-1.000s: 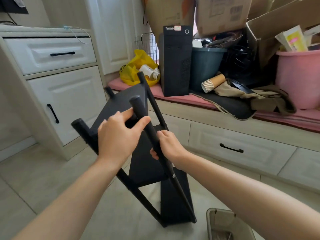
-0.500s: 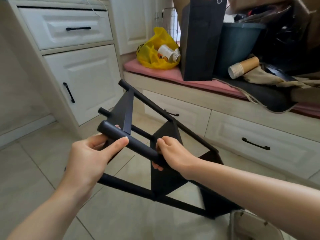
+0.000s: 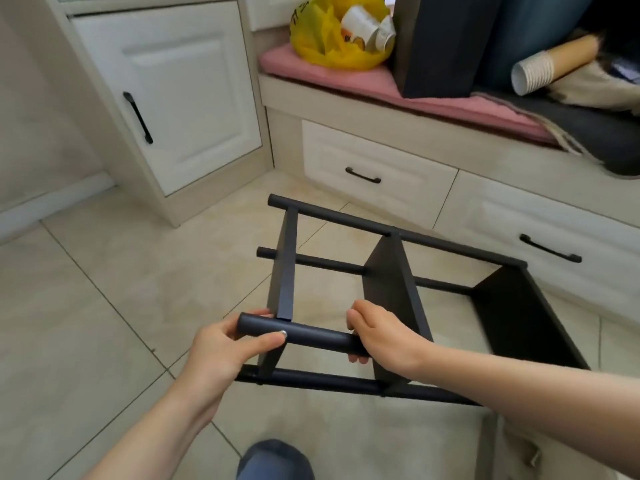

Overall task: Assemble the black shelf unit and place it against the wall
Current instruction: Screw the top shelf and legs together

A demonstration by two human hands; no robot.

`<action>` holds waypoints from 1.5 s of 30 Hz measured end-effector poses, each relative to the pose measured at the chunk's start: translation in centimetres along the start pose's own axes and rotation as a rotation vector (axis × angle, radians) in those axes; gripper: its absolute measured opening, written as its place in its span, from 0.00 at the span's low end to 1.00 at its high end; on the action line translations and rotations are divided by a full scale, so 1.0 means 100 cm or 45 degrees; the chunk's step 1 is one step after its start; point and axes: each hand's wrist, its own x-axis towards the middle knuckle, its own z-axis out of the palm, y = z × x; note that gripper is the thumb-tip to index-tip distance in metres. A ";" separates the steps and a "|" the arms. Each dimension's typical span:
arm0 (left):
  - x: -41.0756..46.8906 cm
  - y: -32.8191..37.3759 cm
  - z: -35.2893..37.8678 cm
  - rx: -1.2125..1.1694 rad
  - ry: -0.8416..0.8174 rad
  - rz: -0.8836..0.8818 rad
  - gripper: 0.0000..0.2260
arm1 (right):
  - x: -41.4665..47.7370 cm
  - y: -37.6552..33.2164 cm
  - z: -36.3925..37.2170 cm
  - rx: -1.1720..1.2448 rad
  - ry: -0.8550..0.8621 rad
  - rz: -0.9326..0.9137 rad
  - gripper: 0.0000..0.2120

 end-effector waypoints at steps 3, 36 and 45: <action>0.007 -0.021 0.002 0.113 0.025 -0.050 0.17 | 0.004 0.016 0.009 -0.051 -0.016 -0.007 0.13; 0.060 -0.109 -0.003 0.606 -0.329 -0.005 0.10 | 0.083 0.102 0.042 -0.052 -0.305 0.009 0.08; 0.065 -0.107 -0.006 0.614 -0.485 -0.010 0.26 | 0.123 0.098 0.053 0.133 -0.316 -0.087 0.11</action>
